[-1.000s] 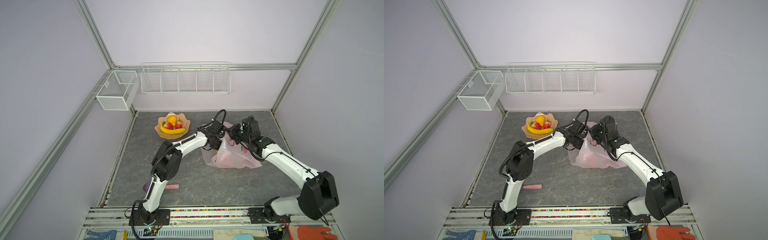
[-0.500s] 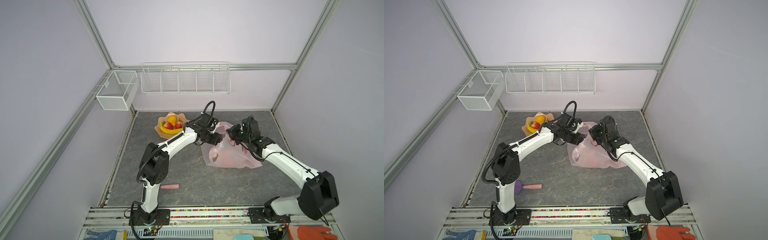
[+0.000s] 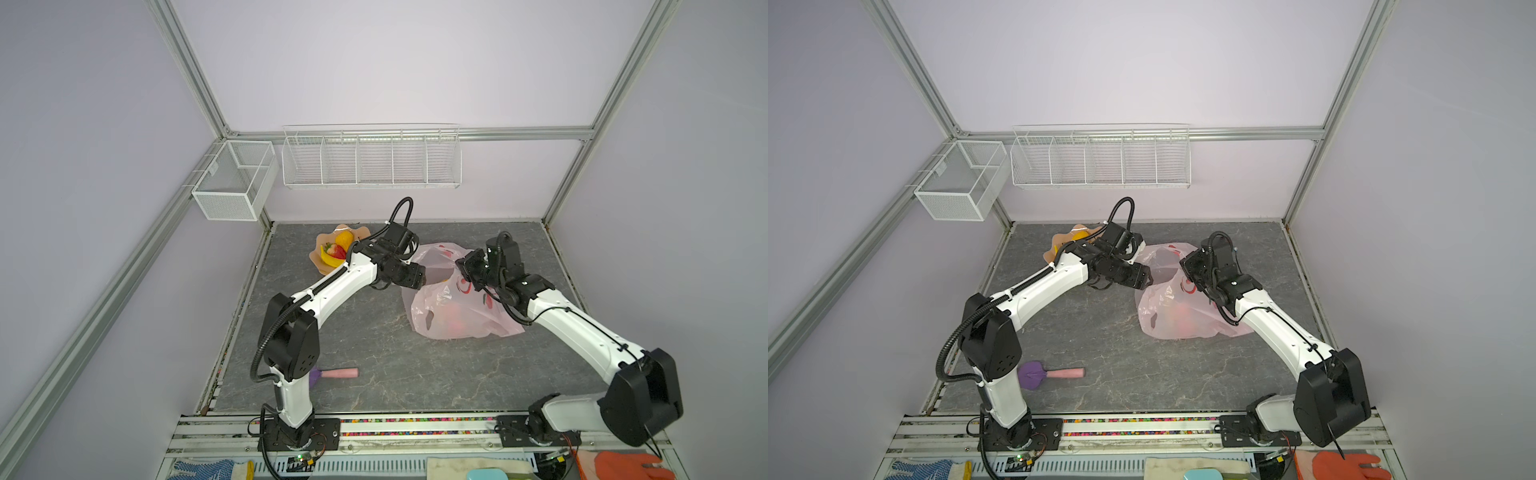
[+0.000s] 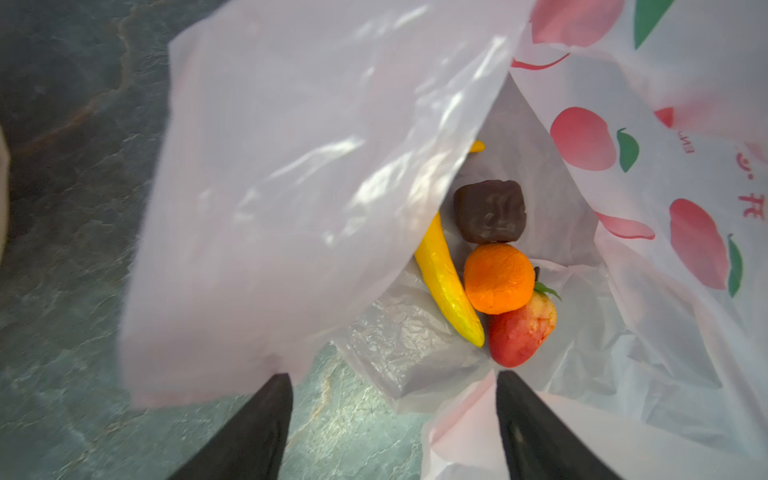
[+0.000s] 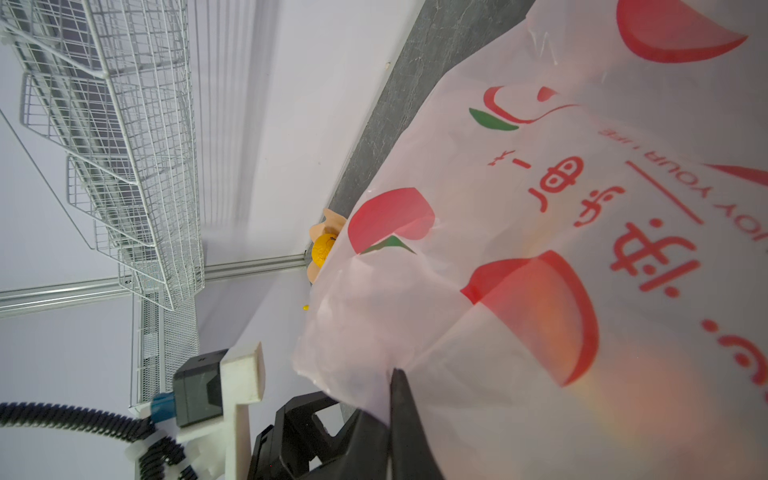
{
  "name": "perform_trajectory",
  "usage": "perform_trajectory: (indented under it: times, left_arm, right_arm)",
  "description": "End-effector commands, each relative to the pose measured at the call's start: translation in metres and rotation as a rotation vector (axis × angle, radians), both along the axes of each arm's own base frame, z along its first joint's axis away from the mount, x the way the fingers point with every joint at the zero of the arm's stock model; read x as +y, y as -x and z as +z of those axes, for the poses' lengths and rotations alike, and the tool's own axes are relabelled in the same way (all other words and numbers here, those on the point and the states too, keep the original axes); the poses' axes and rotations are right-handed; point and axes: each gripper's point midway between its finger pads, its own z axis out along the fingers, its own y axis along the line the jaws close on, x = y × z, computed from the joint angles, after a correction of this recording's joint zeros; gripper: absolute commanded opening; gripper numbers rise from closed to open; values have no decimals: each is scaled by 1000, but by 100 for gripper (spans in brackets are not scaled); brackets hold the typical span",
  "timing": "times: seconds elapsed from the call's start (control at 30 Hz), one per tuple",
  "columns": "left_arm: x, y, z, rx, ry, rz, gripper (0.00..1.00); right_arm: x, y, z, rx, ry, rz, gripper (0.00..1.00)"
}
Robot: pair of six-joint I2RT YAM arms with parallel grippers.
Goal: Place the fruits into the plastic bag
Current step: 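Withdraw the left gripper upward out of the bag, then move the left gripper over the bowl above the yellow lemon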
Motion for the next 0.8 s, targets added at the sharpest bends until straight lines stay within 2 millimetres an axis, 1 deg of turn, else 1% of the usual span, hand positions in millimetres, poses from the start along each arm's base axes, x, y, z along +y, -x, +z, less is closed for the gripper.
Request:
perform_trajectory:
  times: [0.0,0.2,0.4,0.6,0.77]
  left_arm:
    - [13,4,8,-5,-8,32,77]
    - [33,3,17,-12,16,88,77]
    - [59,-5,25,-29,8,155,77]
    - [94,-21,25,-40,-52,263,77]
    - [128,-40,27,-59,-102,403,77]
  right_arm:
    - [-7,5,-2,8,14,-19,6]
    - [-8,5,-2,7,14,-19,6]
    - [-7,4,-2,8,14,-19,6]
    - [-7,3,-2,9,13,-18,6]
    - [-6,3,-3,11,13,-16,6]
